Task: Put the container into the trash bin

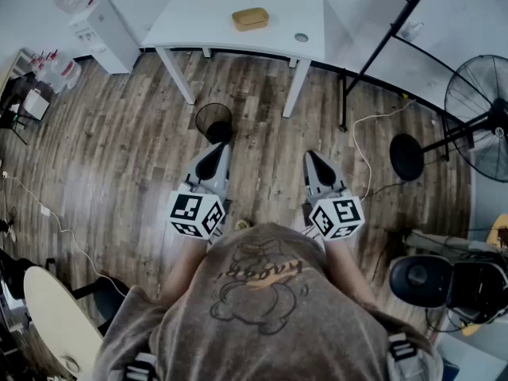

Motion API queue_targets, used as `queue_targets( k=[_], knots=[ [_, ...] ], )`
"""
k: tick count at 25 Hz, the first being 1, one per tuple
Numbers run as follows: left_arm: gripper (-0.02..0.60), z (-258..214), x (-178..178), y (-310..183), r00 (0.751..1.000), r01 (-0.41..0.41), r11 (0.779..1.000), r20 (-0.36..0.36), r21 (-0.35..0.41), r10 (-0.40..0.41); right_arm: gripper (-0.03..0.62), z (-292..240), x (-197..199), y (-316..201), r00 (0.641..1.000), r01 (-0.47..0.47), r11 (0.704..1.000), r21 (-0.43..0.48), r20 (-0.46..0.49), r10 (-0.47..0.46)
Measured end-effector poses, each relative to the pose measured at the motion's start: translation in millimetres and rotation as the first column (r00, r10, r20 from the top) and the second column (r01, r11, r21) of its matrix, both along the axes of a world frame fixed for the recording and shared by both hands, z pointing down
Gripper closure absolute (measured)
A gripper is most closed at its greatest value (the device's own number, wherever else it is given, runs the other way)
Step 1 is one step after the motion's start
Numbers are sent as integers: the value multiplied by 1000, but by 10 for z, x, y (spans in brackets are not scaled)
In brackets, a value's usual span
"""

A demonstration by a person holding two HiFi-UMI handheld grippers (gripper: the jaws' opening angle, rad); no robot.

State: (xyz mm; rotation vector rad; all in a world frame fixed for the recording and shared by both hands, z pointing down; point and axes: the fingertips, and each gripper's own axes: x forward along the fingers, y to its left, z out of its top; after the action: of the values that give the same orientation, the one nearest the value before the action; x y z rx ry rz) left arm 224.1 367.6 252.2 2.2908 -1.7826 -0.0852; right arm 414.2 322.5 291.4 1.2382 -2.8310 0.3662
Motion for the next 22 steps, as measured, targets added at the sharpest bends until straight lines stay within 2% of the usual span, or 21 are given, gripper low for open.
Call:
queue_targets(
  k=[9, 22],
  knots=[
    [578, 64, -73, -121, 1000, 4, 1000, 12, -3, -4, 595, 56, -19, -97, 1000, -24, 1000, -4, 1, 24],
    [578, 309, -237, -185, 998, -67, 998, 16, -8, 67, 594, 268, -253, 89, 997, -73, 997, -25, 5, 73]
  ],
)
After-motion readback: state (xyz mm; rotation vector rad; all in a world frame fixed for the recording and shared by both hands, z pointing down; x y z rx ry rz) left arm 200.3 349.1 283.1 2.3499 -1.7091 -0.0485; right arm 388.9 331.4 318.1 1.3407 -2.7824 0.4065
